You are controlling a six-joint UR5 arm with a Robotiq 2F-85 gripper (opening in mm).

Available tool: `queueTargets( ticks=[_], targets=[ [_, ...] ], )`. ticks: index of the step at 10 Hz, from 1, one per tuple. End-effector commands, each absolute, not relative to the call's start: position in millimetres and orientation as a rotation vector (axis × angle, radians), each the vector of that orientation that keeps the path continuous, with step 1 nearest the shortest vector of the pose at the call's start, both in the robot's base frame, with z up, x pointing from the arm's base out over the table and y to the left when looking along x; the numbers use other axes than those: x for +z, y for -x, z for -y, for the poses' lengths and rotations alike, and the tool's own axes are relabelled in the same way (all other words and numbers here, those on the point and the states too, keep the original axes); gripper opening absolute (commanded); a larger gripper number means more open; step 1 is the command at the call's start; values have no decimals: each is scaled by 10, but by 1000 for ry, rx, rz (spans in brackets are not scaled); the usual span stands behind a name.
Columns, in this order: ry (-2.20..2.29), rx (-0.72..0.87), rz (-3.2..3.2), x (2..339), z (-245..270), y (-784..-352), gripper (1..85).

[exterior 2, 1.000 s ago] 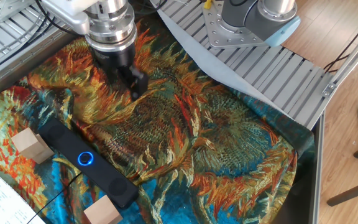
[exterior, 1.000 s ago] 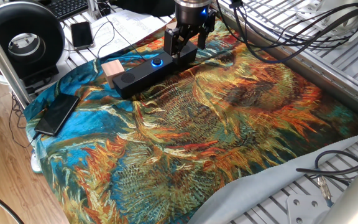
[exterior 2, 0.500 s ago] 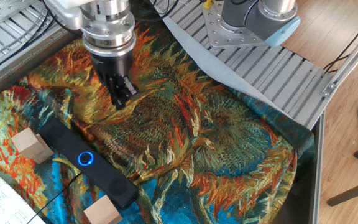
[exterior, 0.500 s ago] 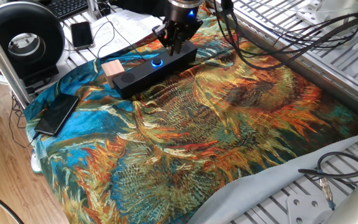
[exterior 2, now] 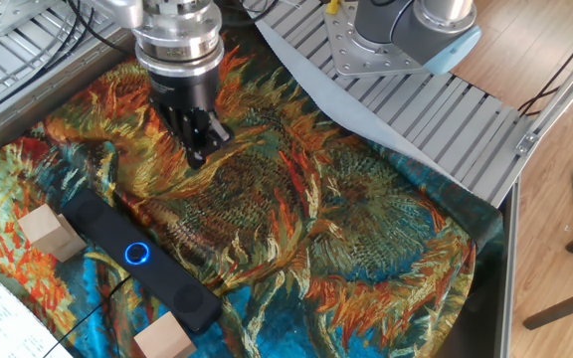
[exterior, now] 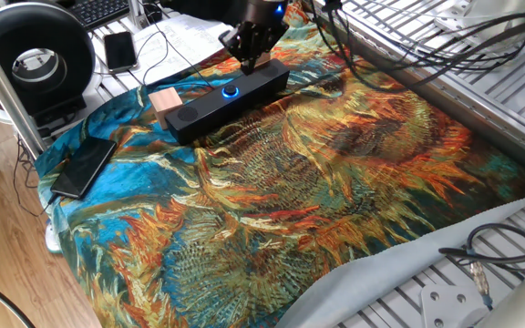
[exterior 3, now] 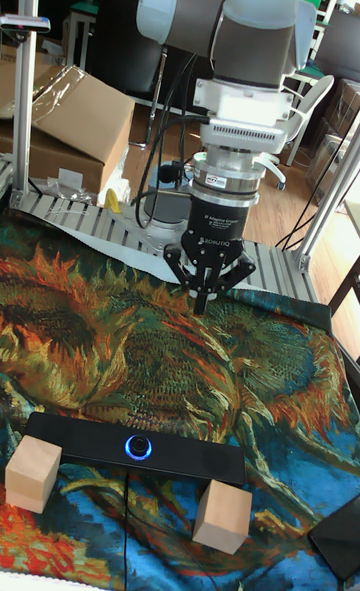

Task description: Turn the knob to increase the volume of the speaker

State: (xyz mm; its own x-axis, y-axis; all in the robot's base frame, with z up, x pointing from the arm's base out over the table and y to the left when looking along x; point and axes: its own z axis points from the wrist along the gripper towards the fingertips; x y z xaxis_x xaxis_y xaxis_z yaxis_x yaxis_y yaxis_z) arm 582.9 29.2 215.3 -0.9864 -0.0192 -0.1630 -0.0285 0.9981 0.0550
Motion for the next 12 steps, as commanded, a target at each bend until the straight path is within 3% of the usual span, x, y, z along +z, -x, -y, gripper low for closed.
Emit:
queueTargets(
  ticks=[1, 7, 12],
  targets=[
    [297, -15, -2985, 2134, -159, -5834, 23],
    [532, -70, -2927, 1828, -141, -6246, 27],
    [540, -130, -2944, 1842, -165, -6453, 23]
  ],
)
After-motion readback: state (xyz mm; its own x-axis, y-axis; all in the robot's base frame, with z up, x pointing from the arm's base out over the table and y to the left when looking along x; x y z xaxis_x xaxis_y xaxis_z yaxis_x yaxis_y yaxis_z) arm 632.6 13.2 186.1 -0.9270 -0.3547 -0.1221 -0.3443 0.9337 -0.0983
